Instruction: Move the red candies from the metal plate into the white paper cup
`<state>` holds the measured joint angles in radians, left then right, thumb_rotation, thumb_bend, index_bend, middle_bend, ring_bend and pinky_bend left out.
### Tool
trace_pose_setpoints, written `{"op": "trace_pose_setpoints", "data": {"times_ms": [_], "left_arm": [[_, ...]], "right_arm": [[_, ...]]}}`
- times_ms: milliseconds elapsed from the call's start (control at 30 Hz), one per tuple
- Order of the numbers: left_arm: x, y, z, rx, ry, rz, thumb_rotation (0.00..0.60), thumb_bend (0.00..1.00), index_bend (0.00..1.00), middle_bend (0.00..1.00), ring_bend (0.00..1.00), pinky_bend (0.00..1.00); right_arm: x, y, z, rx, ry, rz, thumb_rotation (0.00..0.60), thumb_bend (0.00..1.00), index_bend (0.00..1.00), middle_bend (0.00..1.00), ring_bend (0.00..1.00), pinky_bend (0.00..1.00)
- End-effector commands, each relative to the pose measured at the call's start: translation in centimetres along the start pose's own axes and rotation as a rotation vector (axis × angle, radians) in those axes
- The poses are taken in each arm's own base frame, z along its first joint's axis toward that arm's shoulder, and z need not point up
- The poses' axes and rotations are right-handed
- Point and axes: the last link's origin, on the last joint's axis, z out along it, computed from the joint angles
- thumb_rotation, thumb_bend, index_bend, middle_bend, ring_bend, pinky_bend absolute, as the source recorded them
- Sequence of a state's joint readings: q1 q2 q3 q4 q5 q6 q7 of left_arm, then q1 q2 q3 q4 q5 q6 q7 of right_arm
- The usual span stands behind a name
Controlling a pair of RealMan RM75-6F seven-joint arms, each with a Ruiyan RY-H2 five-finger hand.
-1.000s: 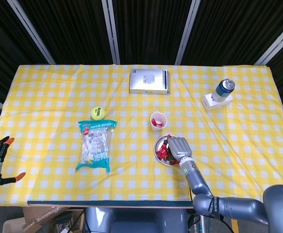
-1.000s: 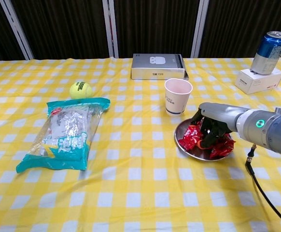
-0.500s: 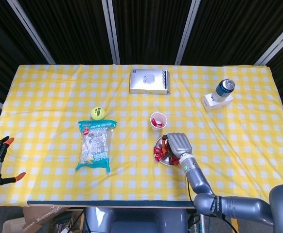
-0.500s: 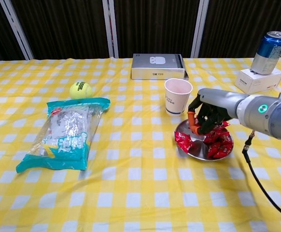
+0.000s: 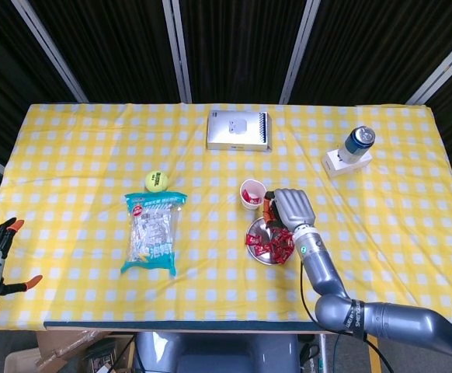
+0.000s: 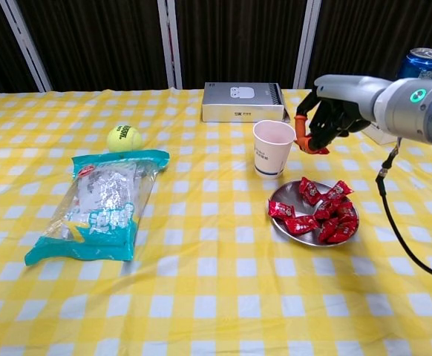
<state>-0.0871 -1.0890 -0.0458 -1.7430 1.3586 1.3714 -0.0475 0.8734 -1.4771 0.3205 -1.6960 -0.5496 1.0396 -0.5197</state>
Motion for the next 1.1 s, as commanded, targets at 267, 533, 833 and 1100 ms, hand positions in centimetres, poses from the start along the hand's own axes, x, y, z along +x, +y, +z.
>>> {"op": "trace_pose_setpoints", "data": {"times_ms": [267, 533, 833, 1100], "left_arm": [[-0.1, 0.2, 0.2, 0.001, -0.010, -0.005, 0.600, 0.00, 0.00, 0.00, 0.00, 0.00], [0.0, 0.0, 0.4, 0.016, -0.010, -0.013, 0.600, 0.00, 0.00, 0.00, 0.00, 0.00], [0.1, -0.6, 0.4, 0.028, -0.006, -0.016, 0.600, 0.00, 0.00, 0.00, 0.00, 0.00], [0.1, -0.6, 0.3, 0.025, -0.004, -0.016, 0.600, 0.00, 0.00, 0.00, 0.00, 0.00]], "right_arm": [[1.9, -2.6, 2.3, 0.027, 0.030, 0.008, 0.600, 0.60, 0.64, 0.78, 0.83, 1.00], [1.0, -3.3, 4.9, 0.003, 0.020, 0.022, 0.600, 0.60, 0.64, 0.78, 0.83, 1.00], [-1.0, -2.9, 6.2, -0.016, -0.015, 0.030, 0.600, 0.60, 0.63, 0.78, 0.83, 1.00], [-1.8, -3.1, 6.8, -0.016, -0.014, 0.015, 0.600, 0.49, 0.32, 0.78, 0.82, 1.00]]}}
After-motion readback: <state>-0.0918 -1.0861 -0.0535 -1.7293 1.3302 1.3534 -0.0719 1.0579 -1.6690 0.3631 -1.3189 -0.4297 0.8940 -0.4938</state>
